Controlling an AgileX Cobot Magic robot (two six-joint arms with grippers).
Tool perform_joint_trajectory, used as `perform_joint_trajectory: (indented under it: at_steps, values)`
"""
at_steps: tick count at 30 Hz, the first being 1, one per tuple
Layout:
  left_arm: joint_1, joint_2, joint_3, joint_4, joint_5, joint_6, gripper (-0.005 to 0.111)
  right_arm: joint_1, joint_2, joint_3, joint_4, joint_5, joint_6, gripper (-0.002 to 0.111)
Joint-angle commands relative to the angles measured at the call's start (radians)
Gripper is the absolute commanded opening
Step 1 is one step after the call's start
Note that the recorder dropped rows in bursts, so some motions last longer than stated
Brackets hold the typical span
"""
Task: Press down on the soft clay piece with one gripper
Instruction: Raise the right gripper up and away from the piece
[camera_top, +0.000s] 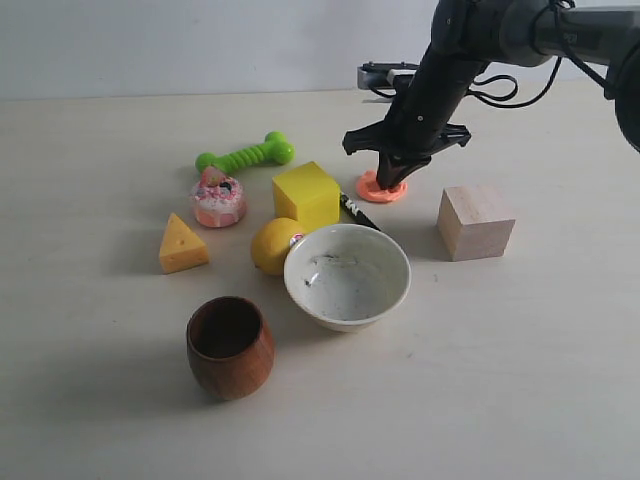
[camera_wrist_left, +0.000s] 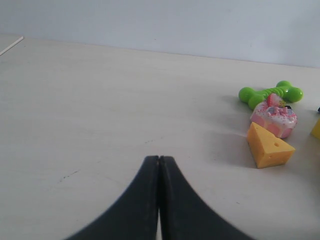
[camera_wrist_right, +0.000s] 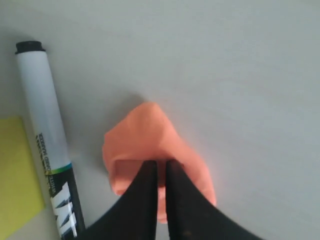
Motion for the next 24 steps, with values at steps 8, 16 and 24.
perform_joint_trajectory:
  at_steps: [8,16,24]
  values:
    - [-0.006,-0.007,0.000,-0.008,-0.008,0.005,0.000,-0.005,-0.118,0.003,0.003,-0.048,-0.012,0.004]
    - [-0.006,-0.007,0.000,-0.008,-0.008,0.005,0.000,-0.005,-0.230,0.041,0.066,-0.095,-0.069,0.000]
    - [-0.006,-0.007,0.000,-0.008,-0.008,0.005,0.000,-0.002,-0.446,0.373,0.129,-0.320,-0.076,0.000]
